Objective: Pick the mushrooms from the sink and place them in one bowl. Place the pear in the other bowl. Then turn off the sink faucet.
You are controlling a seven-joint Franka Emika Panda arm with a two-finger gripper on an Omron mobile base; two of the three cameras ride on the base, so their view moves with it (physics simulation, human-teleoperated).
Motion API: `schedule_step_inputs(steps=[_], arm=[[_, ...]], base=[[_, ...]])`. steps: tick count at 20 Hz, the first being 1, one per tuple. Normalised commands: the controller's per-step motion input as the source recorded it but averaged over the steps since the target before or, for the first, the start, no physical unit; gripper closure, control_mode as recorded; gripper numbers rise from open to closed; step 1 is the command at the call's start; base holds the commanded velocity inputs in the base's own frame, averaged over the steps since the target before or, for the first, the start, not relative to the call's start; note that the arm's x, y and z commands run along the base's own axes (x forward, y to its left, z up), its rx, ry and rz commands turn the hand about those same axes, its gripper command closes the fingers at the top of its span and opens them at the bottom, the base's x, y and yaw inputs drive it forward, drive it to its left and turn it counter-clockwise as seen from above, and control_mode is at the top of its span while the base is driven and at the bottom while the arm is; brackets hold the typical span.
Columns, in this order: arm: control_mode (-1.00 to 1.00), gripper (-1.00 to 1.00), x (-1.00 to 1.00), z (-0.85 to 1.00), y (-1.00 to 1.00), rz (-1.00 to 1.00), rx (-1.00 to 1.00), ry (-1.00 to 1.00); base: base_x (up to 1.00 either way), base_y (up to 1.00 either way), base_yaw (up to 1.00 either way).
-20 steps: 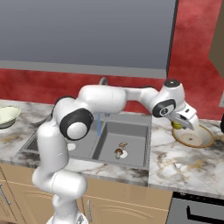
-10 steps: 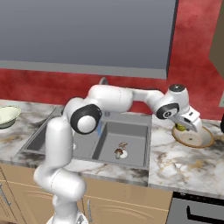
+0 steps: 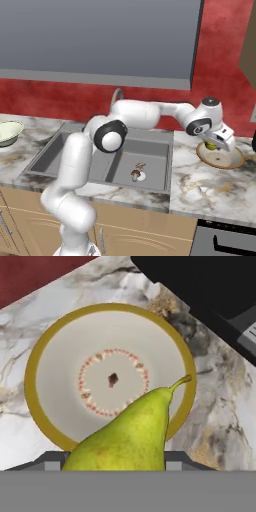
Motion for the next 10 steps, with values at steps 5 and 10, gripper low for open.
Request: schedule_step_inputs(steps=[5, 10], arm=[[-1.00, 1.00, 0.31, -0.26, -0.13, 0.00, 0.04, 0.07], [-1.00, 1.00, 0.27, -0.40, -0.09, 0.00, 0.01, 0.07]], base=[[0.00, 0.00, 0.00], [0.00, 0.00, 0.00]])
